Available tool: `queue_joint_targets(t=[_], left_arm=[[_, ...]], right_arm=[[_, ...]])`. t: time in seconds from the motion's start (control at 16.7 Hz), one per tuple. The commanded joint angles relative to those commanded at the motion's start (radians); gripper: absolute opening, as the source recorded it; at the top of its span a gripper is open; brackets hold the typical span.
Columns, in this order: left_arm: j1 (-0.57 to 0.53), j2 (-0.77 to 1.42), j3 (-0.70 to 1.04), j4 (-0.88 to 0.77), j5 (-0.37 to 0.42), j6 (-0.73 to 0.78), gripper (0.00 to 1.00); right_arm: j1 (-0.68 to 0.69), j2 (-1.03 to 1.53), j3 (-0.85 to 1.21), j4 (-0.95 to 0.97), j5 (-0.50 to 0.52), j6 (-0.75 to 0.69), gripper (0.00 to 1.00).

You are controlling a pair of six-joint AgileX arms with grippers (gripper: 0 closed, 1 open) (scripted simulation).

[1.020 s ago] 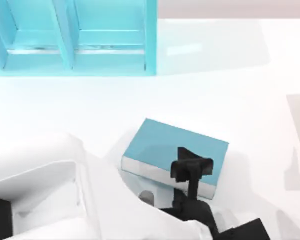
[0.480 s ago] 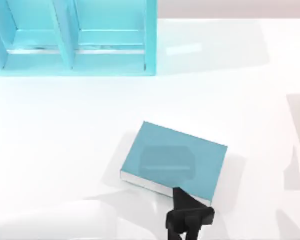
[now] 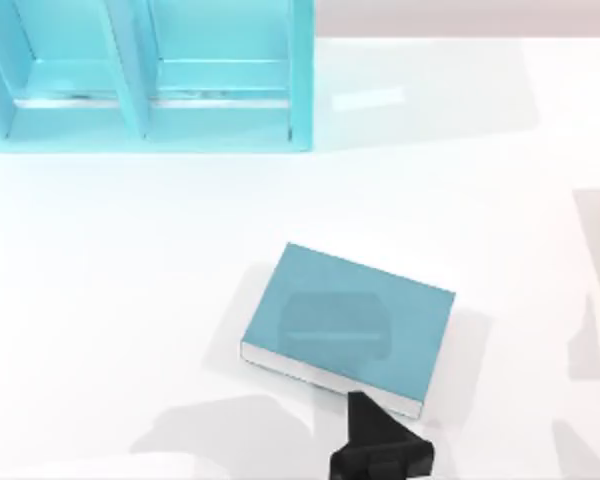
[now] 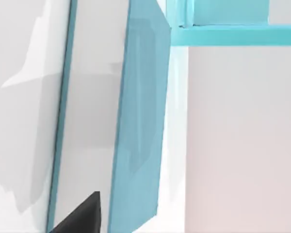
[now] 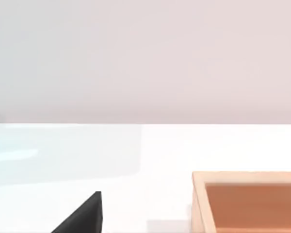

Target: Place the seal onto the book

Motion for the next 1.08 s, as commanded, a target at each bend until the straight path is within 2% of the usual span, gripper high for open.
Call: queue_joint_targets(t=[0.3,0.54,0.78,0.9,1.08], left_arm=[[0.011,-0.004,-0.004,0.007,0.001,0.010,1.00],[0.095,-0.094,-0.045,0.091,0.028,0.149,1.00],[0.267,-0.278,-0.138,0.249,0.106,0.456,1.00],[0.377,-0.396,-0.202,0.343,0.165,0.668,1.00],[0.560,-0.600,-0.320,0.494,0.278,1.064,1.00]], right_arm=[[0.000,0.000,0.000,0.000,0.000,0.000,1.00],[0.000,0.000,0.000,0.000,0.000,0.000,1.00],[0.000,0.000,0.000,0.000,0.000,0.000,1.00],[0.000,0.000,0.000,0.000,0.000,0.000,1.00],[0.000,0.000,0.000,0.000,0.000,0.000,1.00]])
